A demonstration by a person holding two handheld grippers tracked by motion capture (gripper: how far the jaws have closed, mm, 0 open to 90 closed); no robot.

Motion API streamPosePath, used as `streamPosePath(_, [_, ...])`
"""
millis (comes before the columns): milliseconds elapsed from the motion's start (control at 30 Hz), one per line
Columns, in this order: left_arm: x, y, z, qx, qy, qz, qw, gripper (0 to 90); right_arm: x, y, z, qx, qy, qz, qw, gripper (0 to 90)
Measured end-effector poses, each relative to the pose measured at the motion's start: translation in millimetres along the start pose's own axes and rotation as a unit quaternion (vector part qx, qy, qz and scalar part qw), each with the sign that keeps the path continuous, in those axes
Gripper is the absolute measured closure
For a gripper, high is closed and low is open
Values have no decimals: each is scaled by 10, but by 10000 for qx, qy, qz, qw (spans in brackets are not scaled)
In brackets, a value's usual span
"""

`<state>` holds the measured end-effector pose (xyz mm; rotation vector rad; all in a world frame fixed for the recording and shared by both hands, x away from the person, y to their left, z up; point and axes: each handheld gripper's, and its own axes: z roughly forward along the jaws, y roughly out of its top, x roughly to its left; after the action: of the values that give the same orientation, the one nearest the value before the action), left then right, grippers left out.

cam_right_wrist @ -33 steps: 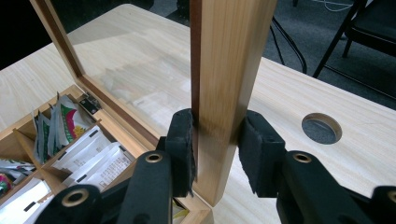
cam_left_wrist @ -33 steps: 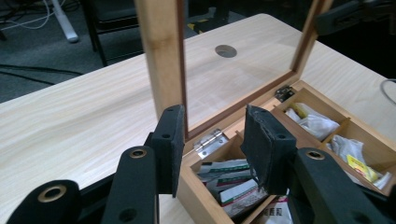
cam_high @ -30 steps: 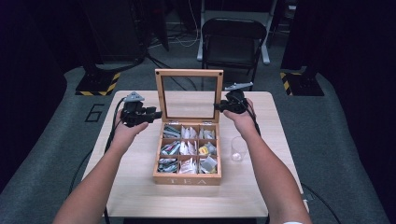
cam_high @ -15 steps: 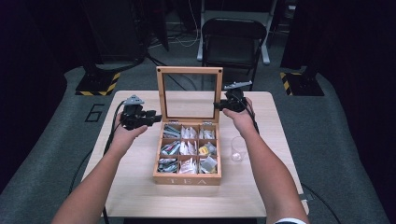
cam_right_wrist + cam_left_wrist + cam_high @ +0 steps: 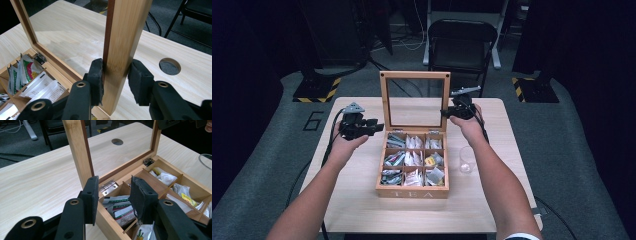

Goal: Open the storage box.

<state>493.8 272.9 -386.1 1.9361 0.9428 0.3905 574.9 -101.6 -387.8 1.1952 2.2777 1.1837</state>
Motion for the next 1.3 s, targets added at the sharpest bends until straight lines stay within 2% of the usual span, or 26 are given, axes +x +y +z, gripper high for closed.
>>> streamPosePath(133, [2, -12, 12, -14, 10, -25, 10000, 589, -6, -14, 0, 3, -5, -56, 10000, 612])
streamPosePath(267, [0, -16, 21, 10, -7, -24, 10000, 589, 5, -44, -27, 33, -34, 36, 10000, 583])
streamPosePath(300, [-4, -15, 24, 6, -10, -23, 10000, 589, 2, -49, -32, 25, -30, -14, 10000, 579])
streamPosePath(567, [-27, -9, 30, 18, -1, 12, 10000, 588, -8, -113, -172, 27, -135, 33, 9999, 520])
streamPosePath(667, [-25, -10, 17, -4, -3, -7, 10000, 572, 15, -146, -258, 49, -273, -95, 9996, 513])
streamPosePath(867, [-18, -10, -8, -10, 44, -44, 10000, 572, 60, -226, -425, 24, -180, -138, 9997, 493])
streamPosePath(1000, [-23, -6, -18, -35, 67, -63, 10000, 567, 84, -307, -488, 88, -87, -249, 9996, 481])
streamPosePath(1300, [-25, -8, -23, -43, 110, -82, 9999, 551, 151, -450, -640, 27, 101, -368, 9993, 479])
